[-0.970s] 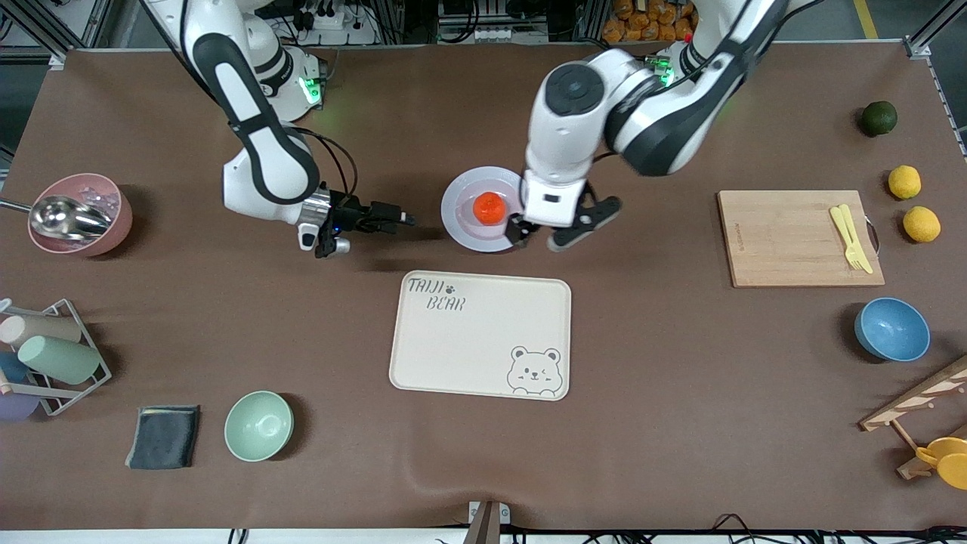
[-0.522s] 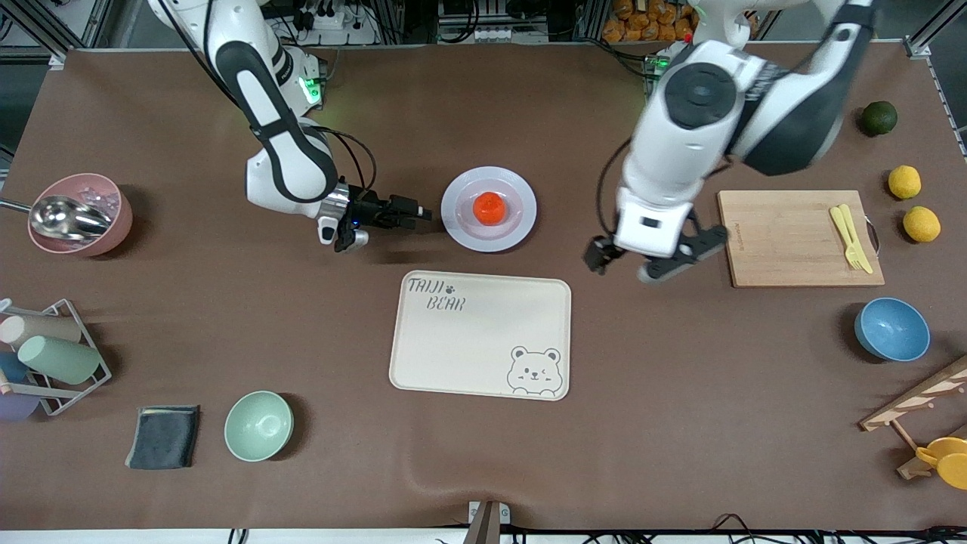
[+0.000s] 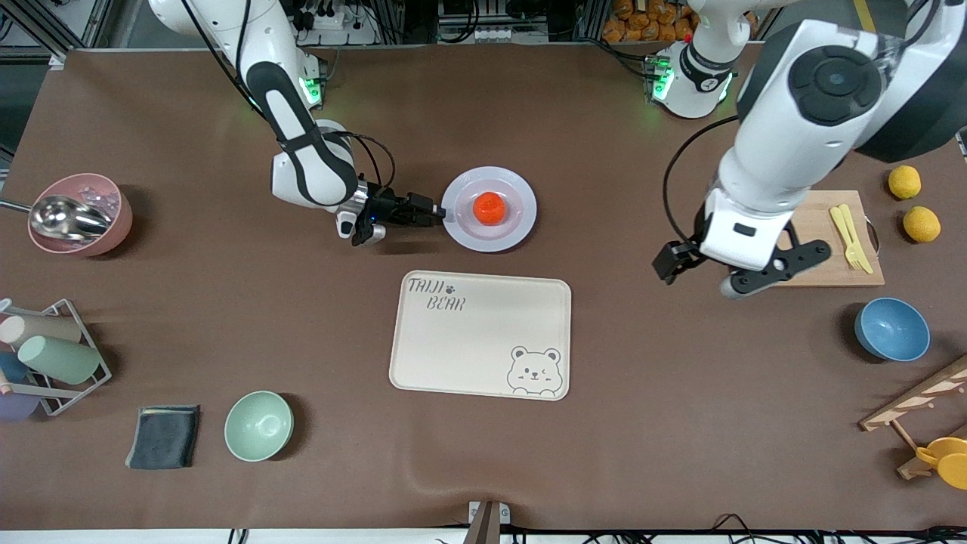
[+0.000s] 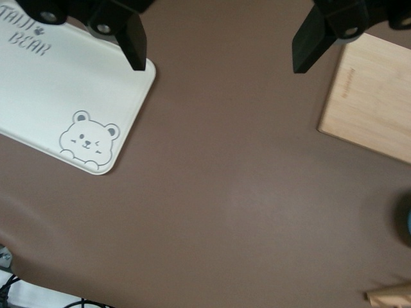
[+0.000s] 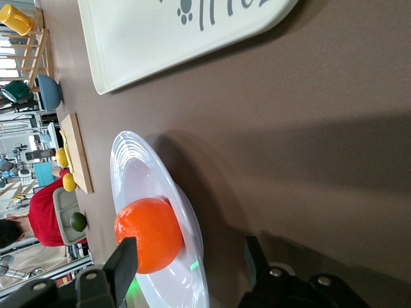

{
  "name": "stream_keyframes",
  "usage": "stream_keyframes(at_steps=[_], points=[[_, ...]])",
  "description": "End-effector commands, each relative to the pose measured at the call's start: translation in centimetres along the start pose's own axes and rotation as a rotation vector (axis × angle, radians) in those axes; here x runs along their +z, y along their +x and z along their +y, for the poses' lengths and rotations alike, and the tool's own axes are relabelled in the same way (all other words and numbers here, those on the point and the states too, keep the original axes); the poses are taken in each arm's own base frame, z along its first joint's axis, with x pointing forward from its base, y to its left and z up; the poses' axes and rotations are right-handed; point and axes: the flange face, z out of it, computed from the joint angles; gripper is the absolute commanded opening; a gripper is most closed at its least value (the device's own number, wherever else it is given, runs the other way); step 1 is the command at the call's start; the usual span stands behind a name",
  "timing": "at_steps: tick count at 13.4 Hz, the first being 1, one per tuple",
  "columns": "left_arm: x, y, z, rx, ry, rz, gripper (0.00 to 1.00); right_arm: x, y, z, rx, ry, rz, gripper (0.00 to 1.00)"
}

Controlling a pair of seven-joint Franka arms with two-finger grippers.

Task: Place orange and plate with both arms
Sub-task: 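Withdraw the left gripper while the right gripper reaches the plate rim, then grip the plate rim with the right gripper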

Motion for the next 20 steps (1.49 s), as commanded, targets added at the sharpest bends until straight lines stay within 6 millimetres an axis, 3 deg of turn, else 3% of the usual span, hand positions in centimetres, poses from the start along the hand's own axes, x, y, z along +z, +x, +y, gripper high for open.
stream_keyframes(at_steps=[1,6,8,12,14,16,17,19,20], points=[[-3.6,1.6,-6.2,0.063,-0.053,-0.023,1.0,1.0,-0.6,-0.1,0.001,-0.001,0.023,0.72],[-6.4,2.1,-14.9,0.159,-0.033,-0.097,1.0,2.6,-1.9,-0.3,-0.009,0.002,0.036,0.62],[-6.7,2.1,-17.3,0.171,-0.046,-0.131,1.0,2.8,-2.1,-0.4,-0.013,-0.001,0.031,0.57],[-6.3,2.0,-18.3,0.242,-0.046,-0.142,1.0,3.7,-3.0,-0.9,-0.002,0.004,0.035,0.51],[-6.4,2.0,-18.5,0.251,-0.046,-0.145,1.0,4.0,-3.2,-1.1,-0.003,0.005,0.034,0.39],[-6.7,1.7,-18.7,0.249,-0.044,-0.151,1.0,4.0,-3.3,-1.2,-0.009,-0.014,0.04,0.35],[-6.9,1.7,-18.8,0.247,-0.045,-0.148,1.0,4.2,-3.5,-1.3,-0.017,-0.027,0.04,0.28],[-6.9,1.7,-19.0,0.246,-0.045,-0.148,1.0,4.4,-3.7,-1.5,-0.028,-0.048,0.044,0.0],[-6.9,1.8,-19.0,0.244,-0.045,-0.148,1.0,4.4,-3.6,-1.5,-0.028,-0.051,0.046,0.0]])
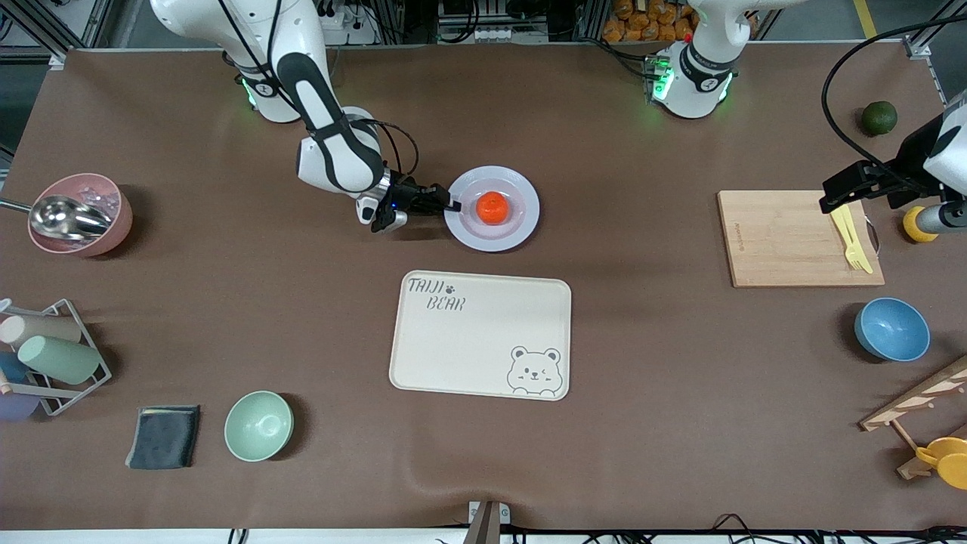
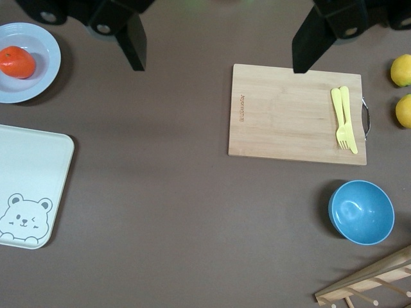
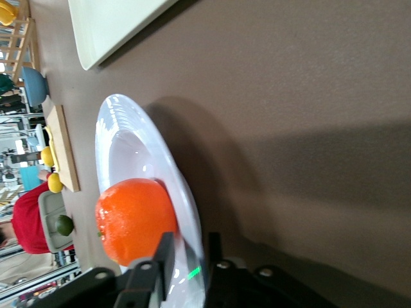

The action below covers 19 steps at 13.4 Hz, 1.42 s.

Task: Place orange and plate with both arms
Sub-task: 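Grip the plate rim with the right gripper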

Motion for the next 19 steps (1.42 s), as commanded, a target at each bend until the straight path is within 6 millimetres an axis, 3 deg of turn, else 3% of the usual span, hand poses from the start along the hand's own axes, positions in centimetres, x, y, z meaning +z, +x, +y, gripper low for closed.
stream_keyframes(at_steps=[1,8,15,19], points=[[-0.5,-0.9,-0.3,0.018,-0.02,-0.004,1.0,0.4,0.2,-0.5,-0.014,-0.004,0.026,0.0],[-0.6,-0.7,0.0,0.018,-0.021,0.001,1.0,-0.1,1.0,-2.5,0.005,0.052,0.062,0.0],[-1.1,-0.9,-0.4,0.004,-0.015,0.009,1.0,-1.8,1.5,-6.6,0.077,0.138,0.1,0.0],[-1.2,-1.1,-0.4,0.009,-0.015,0.011,1.0,-3.6,3.7,-7.2,0.107,0.215,0.126,0.0]])
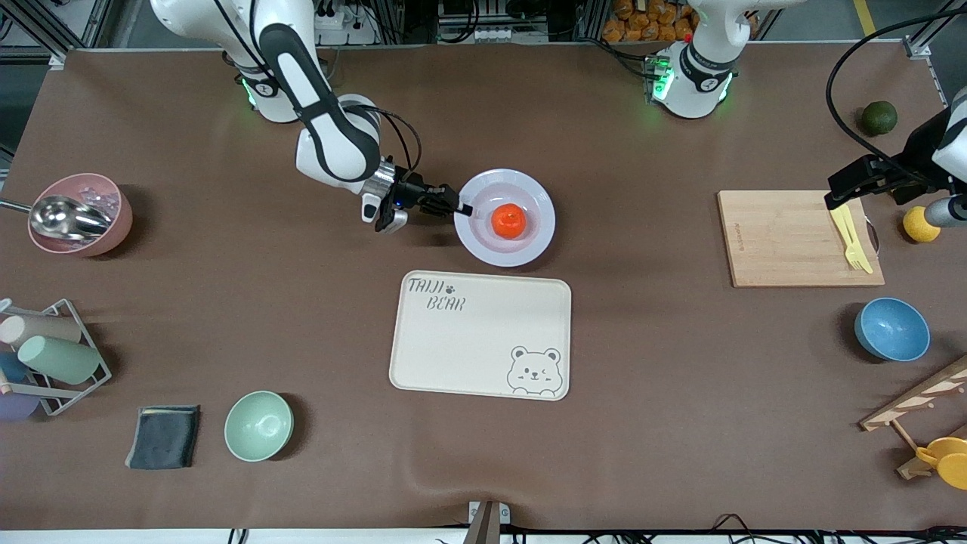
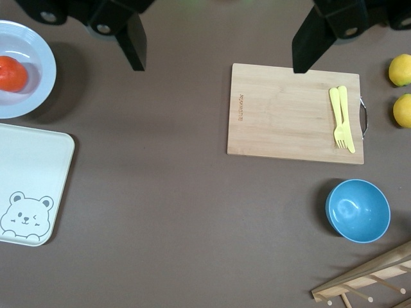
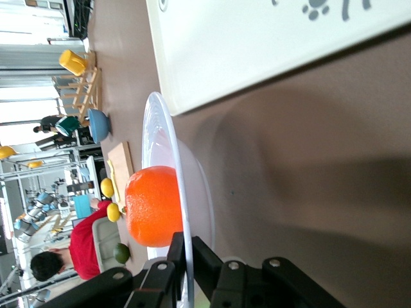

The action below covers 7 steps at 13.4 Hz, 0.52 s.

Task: Place orange and plate with both arms
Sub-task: 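Grip the plate rim with the right gripper, then slide the plate with the right gripper onto the bear tray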

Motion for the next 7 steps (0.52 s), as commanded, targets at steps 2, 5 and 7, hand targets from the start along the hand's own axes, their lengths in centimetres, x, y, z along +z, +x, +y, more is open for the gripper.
stream_keyframes(at_steps=[2,5,7], points=[[-0.5,-0.7,-0.2,0.014,-0.014,-0.001,1.0,-2.1,3.4,-1.2,0.049,0.121,0.051,0.0],[-0.6,-0.8,-0.3,0.008,-0.013,-0.001,1.0,-2.2,6.0,-3.1,0.065,0.156,0.088,0.0],[-0.5,-0.9,-0.3,0.013,-0.013,-0.015,1.0,-1.1,7.8,-3.7,0.085,0.158,0.106,0.0]])
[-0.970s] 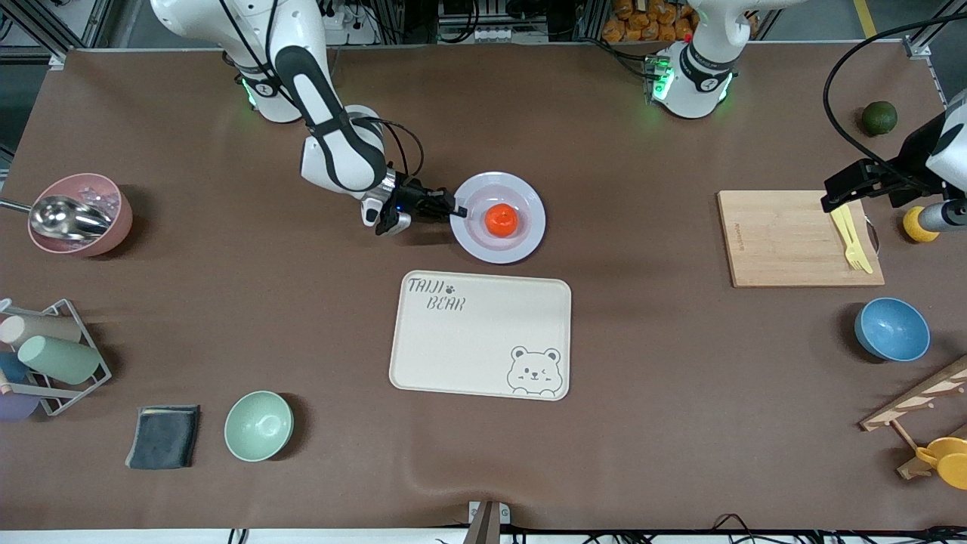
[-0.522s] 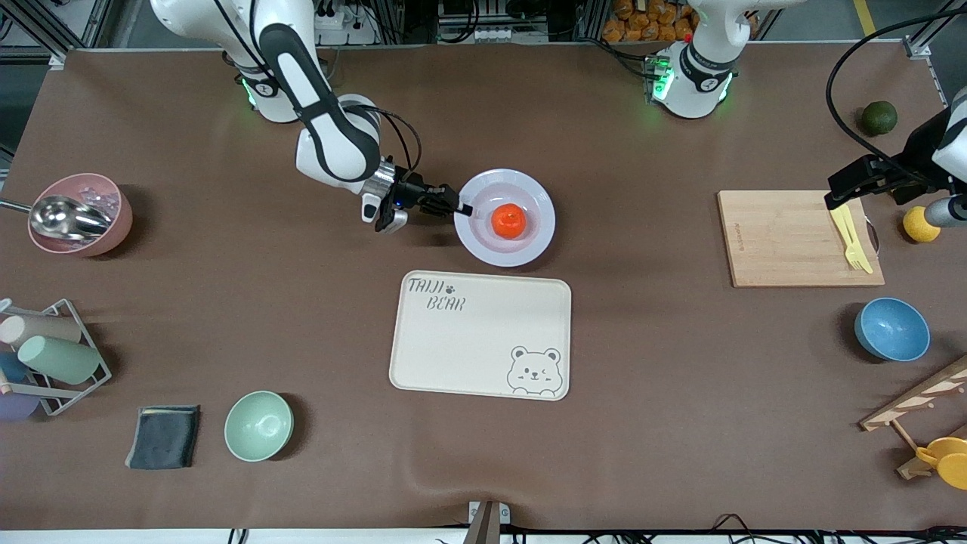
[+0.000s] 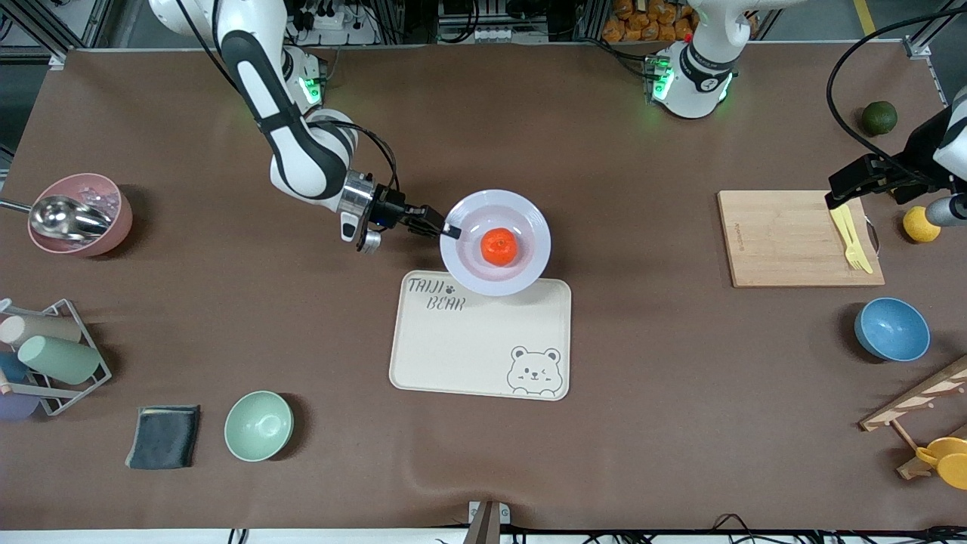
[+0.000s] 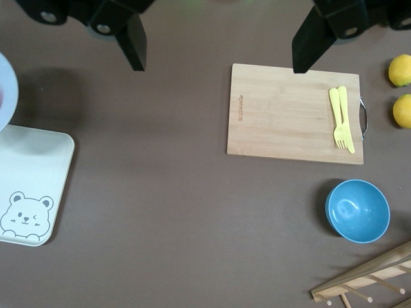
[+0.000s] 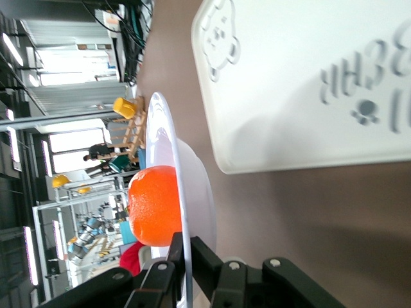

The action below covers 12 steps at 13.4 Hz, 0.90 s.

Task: Place orange and plate with both arms
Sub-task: 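Slide the plate with the right gripper onto the bear tray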

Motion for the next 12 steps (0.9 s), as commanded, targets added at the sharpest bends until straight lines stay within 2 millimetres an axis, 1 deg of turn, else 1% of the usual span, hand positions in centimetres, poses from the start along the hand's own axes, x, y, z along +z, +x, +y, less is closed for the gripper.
stream_keyframes(at_steps=[1,3,5,7,8,10,12], points=[[-0.5,-0.8,-0.3,0.013,-0.012,-0.009,1.0,2.2,2.2,-0.6,0.024,0.018,0.034,0.0],[-0.5,-0.8,-0.3,0.015,-0.012,-0.009,1.0,3.4,3.6,0.5,0.018,0.008,0.043,0.0],[-0.3,-0.7,-0.2,0.016,-0.012,-0.012,1.0,3.9,5.5,1.4,0.013,-0.014,0.076,0.0],[-0.3,-0.7,-0.2,0.015,-0.01,-0.013,1.0,3.2,8.1,2.3,0.014,-0.028,0.122,0.0],[-0.1,-0.7,-0.2,0.016,-0.008,-0.016,1.0,3.1,9.2,2.0,0.012,-0.02,0.135,0.0],[-0.1,-0.6,-0.2,0.017,-0.007,-0.016,1.0,3.5,10.6,3.2,-0.005,-0.028,0.147,0.0],[-0.2,-0.7,-0.3,0.014,-0.005,-0.019,1.0,3.9,10.9,4.1,-0.023,-0.044,0.15,0.0]])
